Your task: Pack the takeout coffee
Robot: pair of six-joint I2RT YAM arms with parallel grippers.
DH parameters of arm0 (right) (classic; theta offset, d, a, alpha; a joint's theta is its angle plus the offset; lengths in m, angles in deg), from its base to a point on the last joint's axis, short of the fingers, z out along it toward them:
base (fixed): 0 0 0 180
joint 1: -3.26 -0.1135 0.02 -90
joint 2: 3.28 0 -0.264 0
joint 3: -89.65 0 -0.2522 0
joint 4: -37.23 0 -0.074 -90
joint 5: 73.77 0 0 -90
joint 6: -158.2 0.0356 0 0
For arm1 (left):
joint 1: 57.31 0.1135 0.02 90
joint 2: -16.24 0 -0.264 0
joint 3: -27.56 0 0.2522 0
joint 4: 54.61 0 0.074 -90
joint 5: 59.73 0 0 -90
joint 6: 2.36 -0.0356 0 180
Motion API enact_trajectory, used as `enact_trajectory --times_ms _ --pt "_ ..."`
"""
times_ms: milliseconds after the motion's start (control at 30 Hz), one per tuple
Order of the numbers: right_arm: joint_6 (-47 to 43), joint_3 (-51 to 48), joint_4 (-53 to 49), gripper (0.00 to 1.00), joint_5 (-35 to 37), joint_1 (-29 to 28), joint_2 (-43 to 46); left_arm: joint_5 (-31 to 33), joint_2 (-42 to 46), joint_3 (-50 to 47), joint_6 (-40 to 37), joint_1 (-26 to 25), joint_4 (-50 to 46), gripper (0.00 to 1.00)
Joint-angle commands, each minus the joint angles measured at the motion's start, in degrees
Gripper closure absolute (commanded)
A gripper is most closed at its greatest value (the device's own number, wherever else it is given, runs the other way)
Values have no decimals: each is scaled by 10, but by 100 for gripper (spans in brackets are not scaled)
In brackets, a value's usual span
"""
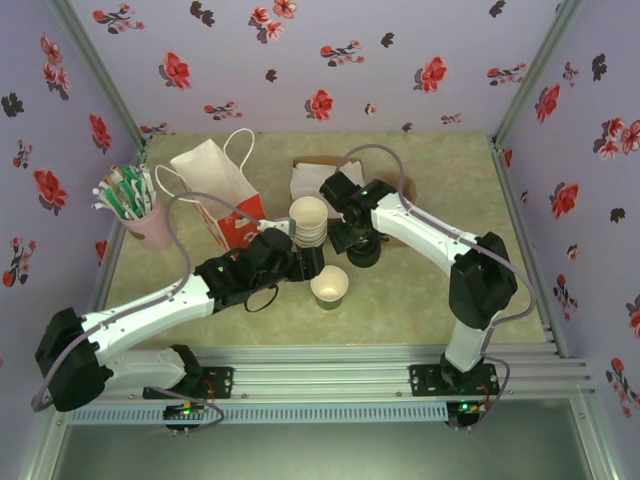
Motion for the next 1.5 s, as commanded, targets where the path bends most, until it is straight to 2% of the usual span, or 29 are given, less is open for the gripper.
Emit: enact_trajectory --times_ms 0,400,633,1167,1467 --pt "-8 15 -13 20 16 6 -11 -3 12 -3 3 5 7 25" --pt "-9 9 -10 25 16 10 -20 -7 6 -1 3 9 10 25" --pt "-10 9 -12 22 23 10 -19 -7 5 -1 4 11 12 25" --pt "-9 7 -18 20 45 11 -4 -9 -2 2 5 12 14 25" --pt "-9 -8 -7 20 35 16 -11 -12 -5 6 5 13 13 25"
